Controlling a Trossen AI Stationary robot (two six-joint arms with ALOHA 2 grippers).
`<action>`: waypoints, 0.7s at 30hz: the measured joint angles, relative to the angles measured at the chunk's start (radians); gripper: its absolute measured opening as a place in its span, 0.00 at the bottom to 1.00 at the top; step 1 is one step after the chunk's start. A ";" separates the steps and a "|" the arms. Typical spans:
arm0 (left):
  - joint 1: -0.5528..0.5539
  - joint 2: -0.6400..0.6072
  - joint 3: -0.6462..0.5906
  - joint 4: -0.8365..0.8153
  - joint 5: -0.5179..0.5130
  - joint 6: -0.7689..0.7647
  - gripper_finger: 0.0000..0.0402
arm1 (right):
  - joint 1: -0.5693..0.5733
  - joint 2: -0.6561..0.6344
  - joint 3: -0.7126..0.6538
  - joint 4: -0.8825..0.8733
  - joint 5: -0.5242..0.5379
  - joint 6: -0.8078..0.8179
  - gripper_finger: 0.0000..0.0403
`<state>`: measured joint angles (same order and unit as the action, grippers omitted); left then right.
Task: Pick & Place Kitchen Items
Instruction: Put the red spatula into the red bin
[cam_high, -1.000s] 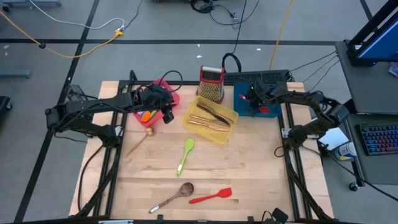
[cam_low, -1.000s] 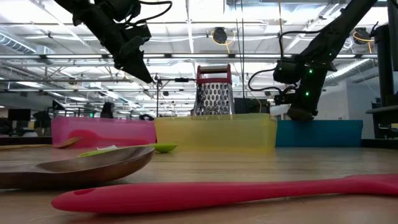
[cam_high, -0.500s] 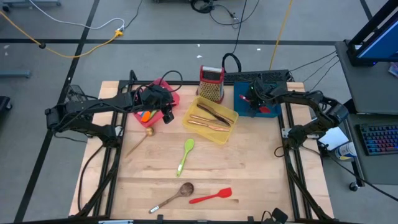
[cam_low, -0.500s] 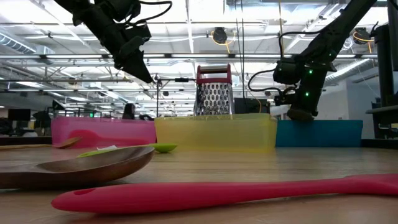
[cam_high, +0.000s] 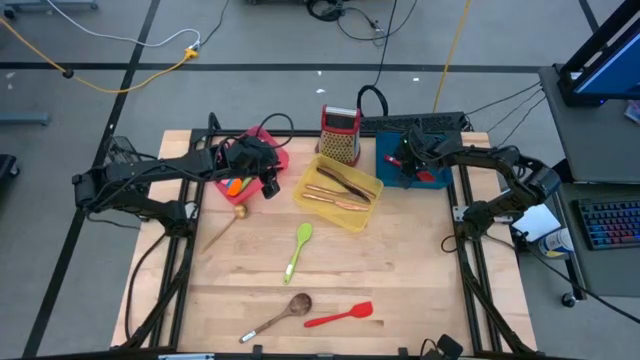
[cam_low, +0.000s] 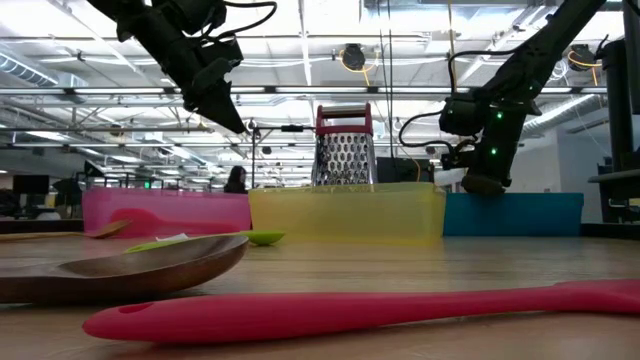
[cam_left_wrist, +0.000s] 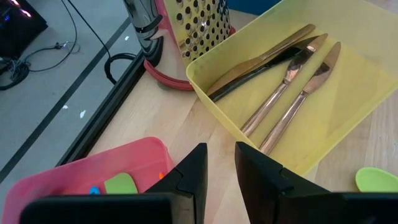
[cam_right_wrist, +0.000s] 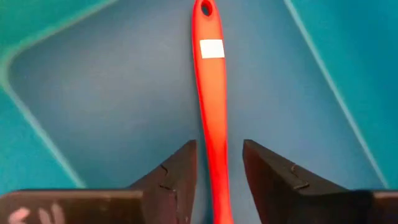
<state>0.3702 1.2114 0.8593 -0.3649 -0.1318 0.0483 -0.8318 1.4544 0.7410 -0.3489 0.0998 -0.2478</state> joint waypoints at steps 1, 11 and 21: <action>0.000 0.000 0.000 0.000 0.000 0.000 0.22 | 0.000 0.000 0.000 0.000 0.000 0.000 0.33; 0.000 0.000 0.000 0.000 0.000 0.000 0.22 | 0.000 -0.002 0.000 0.023 0.003 0.038 0.43; 0.000 0.000 0.000 0.000 0.000 0.000 0.22 | 0.026 -0.070 -0.001 0.010 0.003 0.036 0.52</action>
<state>0.3702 1.2114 0.8593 -0.3649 -0.1318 0.0483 -0.8053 1.3848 0.7403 -0.3387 0.1031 -0.2120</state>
